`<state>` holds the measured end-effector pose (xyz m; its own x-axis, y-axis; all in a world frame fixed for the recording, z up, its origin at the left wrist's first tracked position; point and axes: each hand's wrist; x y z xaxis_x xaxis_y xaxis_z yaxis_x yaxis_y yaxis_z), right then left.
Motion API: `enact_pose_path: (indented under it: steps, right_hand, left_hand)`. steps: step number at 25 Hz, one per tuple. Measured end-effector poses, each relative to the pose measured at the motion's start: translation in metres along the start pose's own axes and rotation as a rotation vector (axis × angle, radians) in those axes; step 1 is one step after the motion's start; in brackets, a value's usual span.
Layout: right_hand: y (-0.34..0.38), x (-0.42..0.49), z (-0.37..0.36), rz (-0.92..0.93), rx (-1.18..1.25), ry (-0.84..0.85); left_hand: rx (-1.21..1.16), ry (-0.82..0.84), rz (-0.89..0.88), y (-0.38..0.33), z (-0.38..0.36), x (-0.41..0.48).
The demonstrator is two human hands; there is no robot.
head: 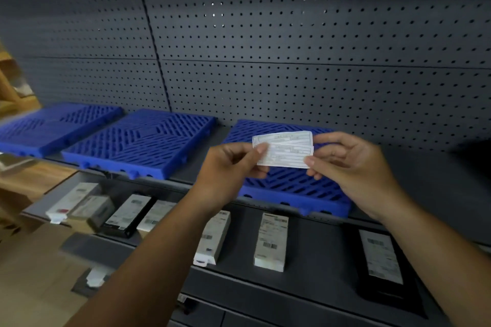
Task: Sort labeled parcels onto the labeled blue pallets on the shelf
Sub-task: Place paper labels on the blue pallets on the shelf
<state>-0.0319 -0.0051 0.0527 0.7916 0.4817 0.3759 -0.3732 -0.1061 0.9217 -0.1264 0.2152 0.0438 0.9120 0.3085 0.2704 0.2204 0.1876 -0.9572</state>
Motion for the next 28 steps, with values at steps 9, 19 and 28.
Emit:
enact_pose_path:
  steps: [9,19,28]
  right_hand:
    - [-0.024,0.012,-0.068,-0.298,-0.322,-0.266]
    - [-0.019,0.013,-0.072,-0.437,-0.628,-0.23]
    - [-0.019,0.022,-0.075,-0.468,-0.887,-0.17]
  left_hand:
    - [-0.007,0.023,-0.048,0.028,0.108,0.043]
    - [-0.047,0.111,0.002,0.049,0.104,0.04]
    - [-0.052,0.154,-0.02,0.047,0.104,0.047]
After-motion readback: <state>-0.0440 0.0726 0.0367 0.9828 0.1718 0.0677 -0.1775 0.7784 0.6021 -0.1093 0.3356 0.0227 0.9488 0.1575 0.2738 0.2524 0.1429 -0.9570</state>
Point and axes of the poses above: each hand's wrist, its own x-axis towards the middle knuckle, its own z-axis out of the back of the hand, y = z × x, and after that the axes turned 1 degree about z, right-handed
